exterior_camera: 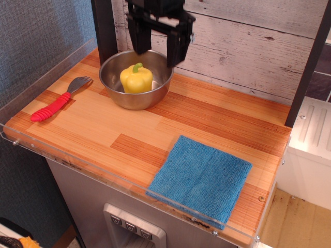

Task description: Move the blue towel slightly to the left

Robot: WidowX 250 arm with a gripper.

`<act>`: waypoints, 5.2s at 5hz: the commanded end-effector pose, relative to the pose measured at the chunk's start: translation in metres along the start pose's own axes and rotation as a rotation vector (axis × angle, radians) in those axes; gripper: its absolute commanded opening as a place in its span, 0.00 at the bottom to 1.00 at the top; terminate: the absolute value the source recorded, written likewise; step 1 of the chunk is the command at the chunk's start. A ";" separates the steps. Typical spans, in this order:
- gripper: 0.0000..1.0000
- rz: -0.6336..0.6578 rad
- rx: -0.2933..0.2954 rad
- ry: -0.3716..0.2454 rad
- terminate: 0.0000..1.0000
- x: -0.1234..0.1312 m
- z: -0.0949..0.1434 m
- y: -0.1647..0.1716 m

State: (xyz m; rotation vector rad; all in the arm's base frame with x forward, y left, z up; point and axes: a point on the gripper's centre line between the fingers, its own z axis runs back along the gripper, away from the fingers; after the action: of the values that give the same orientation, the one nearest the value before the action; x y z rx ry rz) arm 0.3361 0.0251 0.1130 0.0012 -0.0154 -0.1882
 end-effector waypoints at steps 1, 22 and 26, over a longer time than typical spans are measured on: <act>1.00 -0.055 0.053 -0.050 0.00 -0.014 0.004 -0.054; 1.00 0.017 0.092 -0.092 0.00 -0.101 -0.013 0.039; 1.00 0.018 0.032 -0.052 0.00 -0.096 -0.014 0.034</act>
State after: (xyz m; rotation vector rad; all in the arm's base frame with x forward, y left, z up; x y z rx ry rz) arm 0.2455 0.0730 0.0856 0.0112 -0.0319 -0.1726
